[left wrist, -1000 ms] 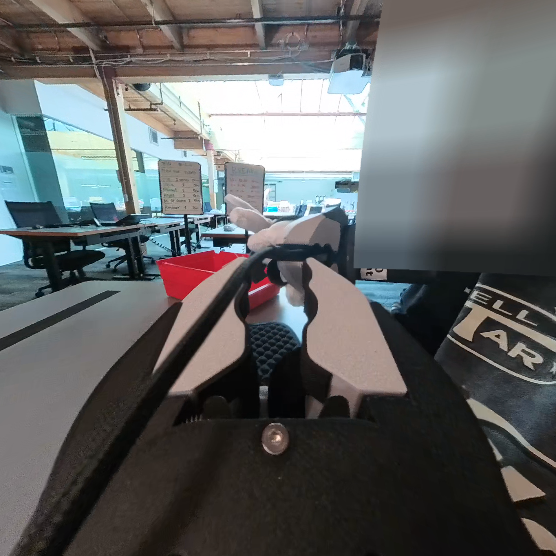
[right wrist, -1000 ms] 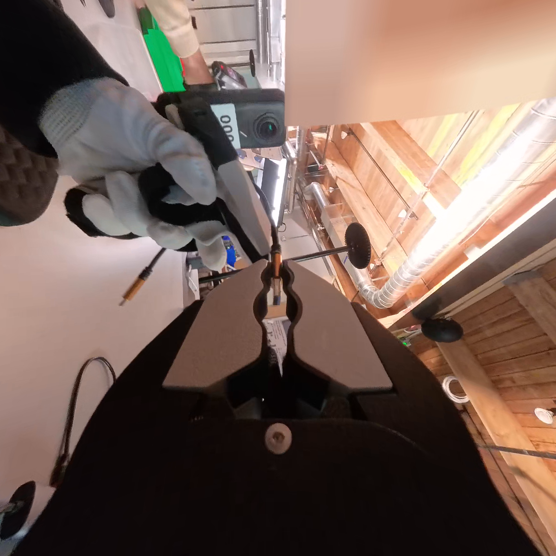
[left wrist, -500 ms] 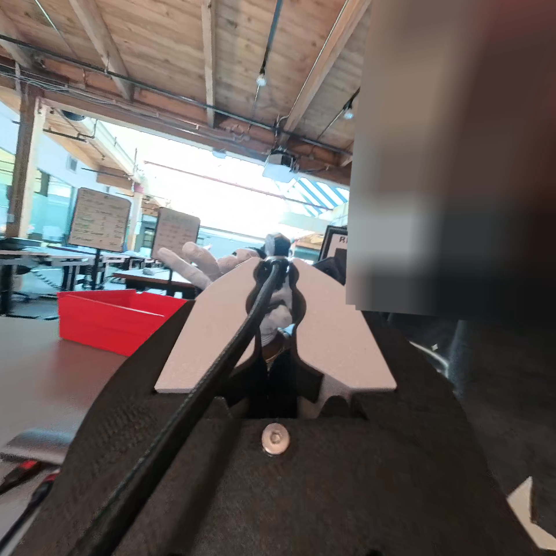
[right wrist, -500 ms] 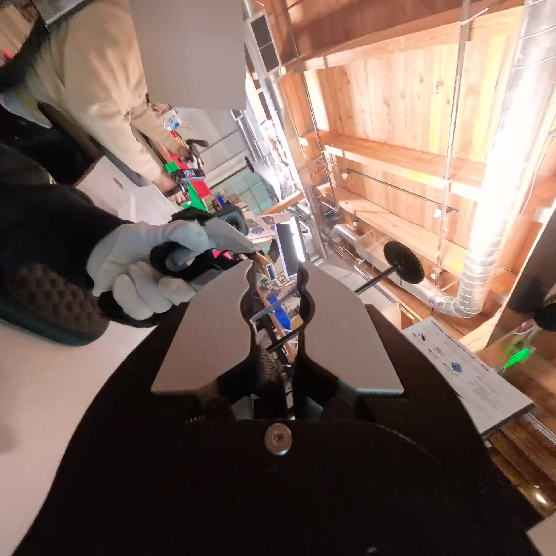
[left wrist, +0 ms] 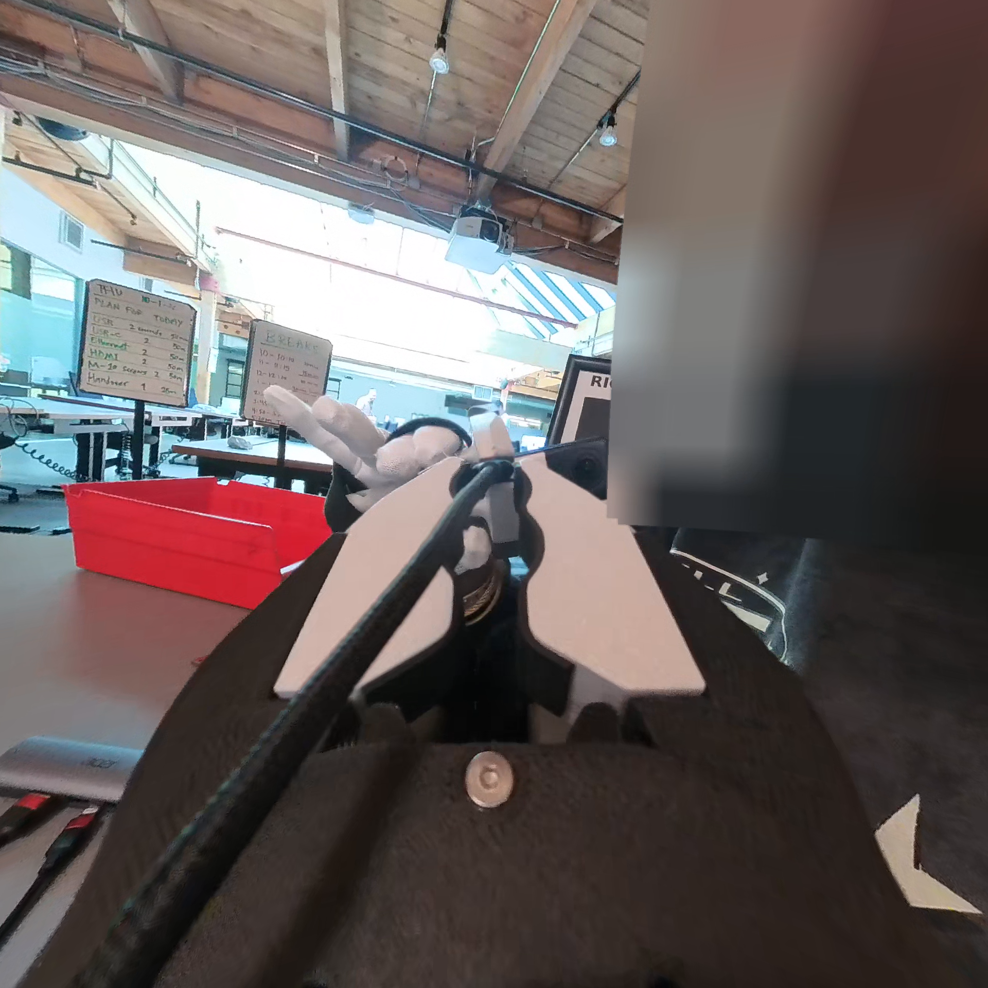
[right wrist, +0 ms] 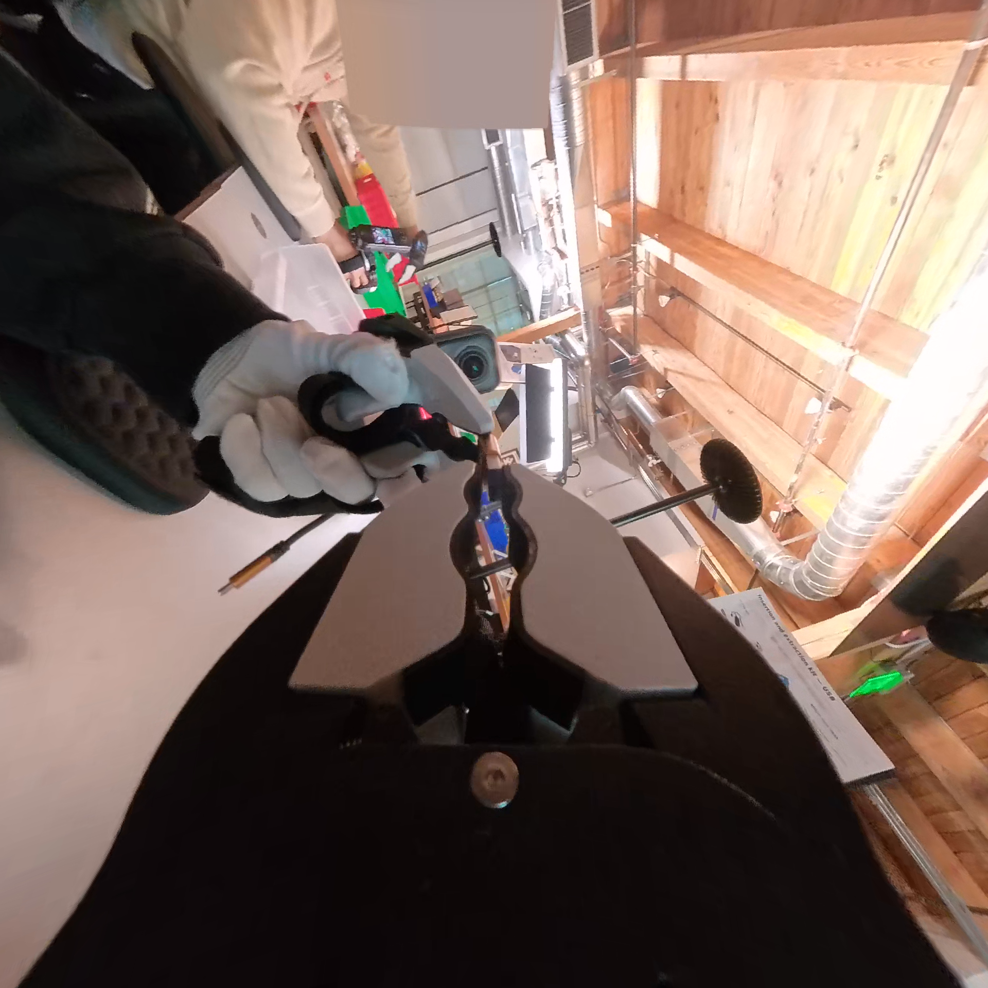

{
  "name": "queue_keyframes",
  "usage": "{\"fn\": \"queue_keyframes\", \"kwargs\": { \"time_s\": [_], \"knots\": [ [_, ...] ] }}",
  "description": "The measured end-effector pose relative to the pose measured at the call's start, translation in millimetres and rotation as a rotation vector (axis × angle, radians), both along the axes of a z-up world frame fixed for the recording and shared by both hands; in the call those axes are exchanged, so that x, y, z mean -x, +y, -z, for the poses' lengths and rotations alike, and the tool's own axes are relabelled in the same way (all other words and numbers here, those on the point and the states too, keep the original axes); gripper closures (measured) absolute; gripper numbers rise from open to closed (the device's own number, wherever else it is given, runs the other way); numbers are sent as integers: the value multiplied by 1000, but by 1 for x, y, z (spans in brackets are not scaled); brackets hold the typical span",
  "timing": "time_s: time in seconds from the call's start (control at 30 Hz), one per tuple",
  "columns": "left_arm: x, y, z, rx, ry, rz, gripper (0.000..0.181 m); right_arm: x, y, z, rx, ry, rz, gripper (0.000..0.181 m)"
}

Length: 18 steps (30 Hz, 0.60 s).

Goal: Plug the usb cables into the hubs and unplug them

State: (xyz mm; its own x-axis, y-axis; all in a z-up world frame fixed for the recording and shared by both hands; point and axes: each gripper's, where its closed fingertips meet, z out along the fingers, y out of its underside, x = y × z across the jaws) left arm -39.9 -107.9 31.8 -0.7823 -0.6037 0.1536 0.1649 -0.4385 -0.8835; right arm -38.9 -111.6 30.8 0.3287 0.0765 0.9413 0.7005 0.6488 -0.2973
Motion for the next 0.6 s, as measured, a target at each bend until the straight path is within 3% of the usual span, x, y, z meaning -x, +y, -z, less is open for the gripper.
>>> {"fn": "queue_keyframes", "kwargs": {
  "time_s": [0.1,0.37,0.43,0.5,0.6],
  "knots": [
    [0,-5,4,-22,40,38,158,2,-1,3,-6,-35,1,176],
    [-2,-8,6,-48,42,14,166,2,-1,3,14,-26,-4,175],
    [-3,4,1,-66,1,-105,166,-11,5,-7,92,124,3,168],
    [-7,27,2,-175,-34,-334,166,-40,13,-20,206,351,16,161],
    [-8,64,13,-436,-52,-720,166,-96,36,4,574,640,152,143]
  ]
}}
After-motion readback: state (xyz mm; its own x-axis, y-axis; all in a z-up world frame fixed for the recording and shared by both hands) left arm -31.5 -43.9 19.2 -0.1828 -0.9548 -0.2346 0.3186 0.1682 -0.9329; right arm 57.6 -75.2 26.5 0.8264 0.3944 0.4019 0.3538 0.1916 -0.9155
